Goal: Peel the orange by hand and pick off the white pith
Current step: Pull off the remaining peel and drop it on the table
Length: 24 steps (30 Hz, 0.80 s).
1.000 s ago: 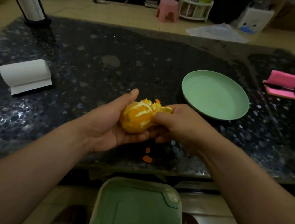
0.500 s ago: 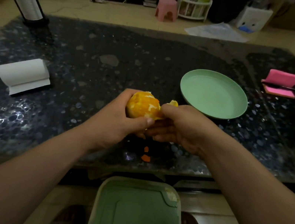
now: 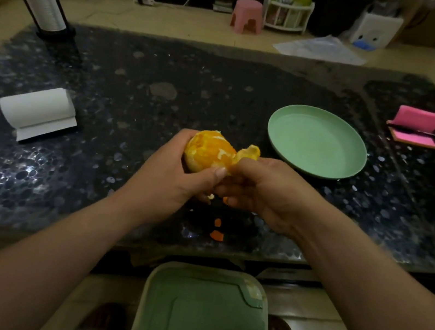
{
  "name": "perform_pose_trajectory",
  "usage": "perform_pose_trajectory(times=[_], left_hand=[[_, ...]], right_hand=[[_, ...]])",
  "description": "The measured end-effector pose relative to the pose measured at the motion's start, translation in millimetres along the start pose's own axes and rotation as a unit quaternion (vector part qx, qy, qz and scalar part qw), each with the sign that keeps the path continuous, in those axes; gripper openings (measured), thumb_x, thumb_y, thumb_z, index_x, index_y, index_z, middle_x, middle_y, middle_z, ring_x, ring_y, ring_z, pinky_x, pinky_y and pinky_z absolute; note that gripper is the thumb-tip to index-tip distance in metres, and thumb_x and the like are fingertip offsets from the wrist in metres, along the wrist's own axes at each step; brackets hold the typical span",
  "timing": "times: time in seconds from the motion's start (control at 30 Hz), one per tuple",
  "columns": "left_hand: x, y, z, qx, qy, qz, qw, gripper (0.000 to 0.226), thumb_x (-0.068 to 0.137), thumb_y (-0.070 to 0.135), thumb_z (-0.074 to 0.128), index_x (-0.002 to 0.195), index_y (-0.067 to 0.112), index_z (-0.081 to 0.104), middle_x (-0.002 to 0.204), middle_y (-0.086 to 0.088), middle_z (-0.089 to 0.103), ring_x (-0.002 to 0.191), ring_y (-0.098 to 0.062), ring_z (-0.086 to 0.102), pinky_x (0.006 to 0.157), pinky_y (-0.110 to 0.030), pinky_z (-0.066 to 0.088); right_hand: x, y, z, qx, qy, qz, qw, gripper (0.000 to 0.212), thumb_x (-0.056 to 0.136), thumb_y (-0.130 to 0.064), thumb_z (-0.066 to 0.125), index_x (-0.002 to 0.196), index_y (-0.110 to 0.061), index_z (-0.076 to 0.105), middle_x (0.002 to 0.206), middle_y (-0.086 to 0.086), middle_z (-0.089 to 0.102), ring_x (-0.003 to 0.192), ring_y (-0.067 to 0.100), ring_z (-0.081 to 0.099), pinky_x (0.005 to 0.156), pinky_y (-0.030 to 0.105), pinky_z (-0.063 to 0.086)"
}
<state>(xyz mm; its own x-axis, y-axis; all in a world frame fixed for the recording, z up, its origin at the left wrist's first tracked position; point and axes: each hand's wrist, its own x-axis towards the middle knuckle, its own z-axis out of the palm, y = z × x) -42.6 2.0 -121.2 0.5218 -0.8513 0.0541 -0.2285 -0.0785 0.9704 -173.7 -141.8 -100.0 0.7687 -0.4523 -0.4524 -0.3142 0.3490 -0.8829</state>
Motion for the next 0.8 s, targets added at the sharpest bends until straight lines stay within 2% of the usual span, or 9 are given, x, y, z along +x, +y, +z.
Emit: perform_pose_trajectory(times=[0.1, 0.3, 0.47, 0.57, 0.67, 0.8], left_hand=[[0, -1, 4, 0.015, 0.012, 0.001, 1.000, 0.048, 0.090, 0.034, 0.081, 0.131, 0.031, 0.056, 0.110, 0.003, 0.071, 0.092, -0.017, 0.075, 0.067, -0.033, 0.063], [-1, 1, 0, 0.092, 0.006, 0.028, 0.995, 0.050, 0.087, 0.037, 0.083, 0.129, 0.039, 0.055, 0.104, 0.009, 0.069, 0.086, -0.010, 0.073, 0.062, -0.029, 0.062], [-1, 1, -4, 0.035, 0.000, -0.007, 0.999, 0.047, 0.091, 0.032, 0.081, 0.131, 0.032, 0.057, 0.102, -0.003, 0.072, 0.077, -0.023, 0.076, 0.060, -0.035, 0.063], [2, 4, -4, -0.018, 0.009, -0.032, 0.999, 0.044, 0.091, 0.033, 0.079, 0.128, 0.023, 0.058, 0.100, -0.009, 0.074, 0.077, -0.028, 0.077, 0.062, -0.040, 0.064], [3, 5, -2, -0.063, 0.021, -0.051, 0.996, 0.051, 0.085, 0.043, 0.075, 0.127, 0.019, 0.060, 0.102, -0.010, 0.075, 0.077, -0.027, 0.076, 0.062, -0.035, 0.062], [2, 3, 3, -0.049, 0.023, -0.043, 0.998, 0.051, 0.083, 0.049, 0.076, 0.125, 0.025, 0.061, 0.102, -0.002, 0.076, 0.082, -0.028, 0.076, 0.065, -0.035, 0.062]], right_hand=[[-2, 3, 5, 0.059, -0.001, 0.015, 0.998, 0.020, 0.101, -0.007, 0.053, 0.093, -0.003, 0.071, 0.080, 0.011, 0.074, 0.070, 0.018, 0.075, 0.056, 0.024, 0.058], [1, 9, 12, 0.002, 0.044, -0.038, 0.998, 0.024, 0.095, 0.006, 0.056, 0.078, -0.002, 0.071, 0.066, 0.010, 0.071, 0.058, 0.014, 0.068, 0.053, 0.022, 0.055], [1, 9, 9, -0.099, 0.044, -0.098, 0.989, 0.015, 0.094, 0.002, 0.061, 0.089, 0.004, 0.076, 0.069, 0.012, 0.073, 0.065, 0.019, 0.068, 0.057, 0.025, 0.055], [0, 6, 6, -0.121, 0.038, -0.113, 0.985, 0.016, 0.096, -0.003, 0.062, 0.091, 0.002, 0.076, 0.080, 0.018, 0.076, 0.069, 0.021, 0.070, 0.060, 0.027, 0.057], [-2, 3, 6, -0.091, 0.024, -0.097, 0.991, 0.018, 0.100, -0.007, 0.060, 0.101, 0.002, 0.075, 0.090, 0.016, 0.079, 0.074, 0.020, 0.073, 0.060, 0.027, 0.057], [-3, 2, 6, -0.034, -0.018, -0.048, 0.998, 0.023, 0.105, -0.016, 0.056, 0.112, 0.000, 0.072, 0.101, 0.017, 0.080, 0.092, 0.026, 0.080, 0.065, 0.029, 0.058]])
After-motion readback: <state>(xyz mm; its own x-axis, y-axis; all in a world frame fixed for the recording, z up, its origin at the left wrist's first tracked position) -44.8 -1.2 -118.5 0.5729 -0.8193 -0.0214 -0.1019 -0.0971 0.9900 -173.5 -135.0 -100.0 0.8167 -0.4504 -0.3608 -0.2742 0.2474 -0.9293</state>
